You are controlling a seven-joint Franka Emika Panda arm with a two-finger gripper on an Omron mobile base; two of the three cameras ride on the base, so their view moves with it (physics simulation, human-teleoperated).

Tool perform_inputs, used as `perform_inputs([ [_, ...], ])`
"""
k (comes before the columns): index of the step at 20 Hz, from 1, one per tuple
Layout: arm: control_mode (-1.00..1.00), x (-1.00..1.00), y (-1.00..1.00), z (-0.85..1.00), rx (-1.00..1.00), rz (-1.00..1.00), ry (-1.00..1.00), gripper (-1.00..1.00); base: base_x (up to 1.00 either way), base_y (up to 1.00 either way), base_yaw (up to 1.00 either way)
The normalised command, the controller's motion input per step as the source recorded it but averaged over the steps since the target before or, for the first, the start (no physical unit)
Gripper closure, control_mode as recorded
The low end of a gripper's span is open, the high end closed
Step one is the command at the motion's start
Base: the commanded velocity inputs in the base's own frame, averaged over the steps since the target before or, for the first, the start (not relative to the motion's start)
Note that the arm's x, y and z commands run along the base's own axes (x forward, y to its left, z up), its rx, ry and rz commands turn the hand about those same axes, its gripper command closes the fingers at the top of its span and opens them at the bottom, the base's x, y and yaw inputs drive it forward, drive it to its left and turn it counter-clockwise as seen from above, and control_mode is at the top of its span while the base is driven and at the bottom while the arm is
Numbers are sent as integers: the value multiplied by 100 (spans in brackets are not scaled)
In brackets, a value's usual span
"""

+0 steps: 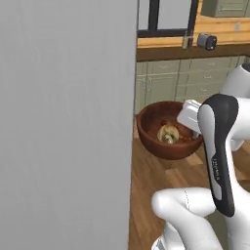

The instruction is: Pick the chicken drumstick and onion from their plates and place them in the bowl. Then put the bowl in the fridge.

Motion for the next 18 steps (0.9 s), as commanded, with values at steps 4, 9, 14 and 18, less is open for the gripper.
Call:
perform_inputs([
  [4, 100, 0, 0, 0, 0, 0, 0, 100, 73, 0, 54],
  [9, 100, 0, 0, 0, 0, 0, 0, 100, 52, 3, 67],
  [14, 100, 0, 0, 0, 0, 0, 0, 100, 61, 22, 69],
  [18, 100, 0, 0, 0, 0, 0, 0, 100, 99, -2, 66],
])
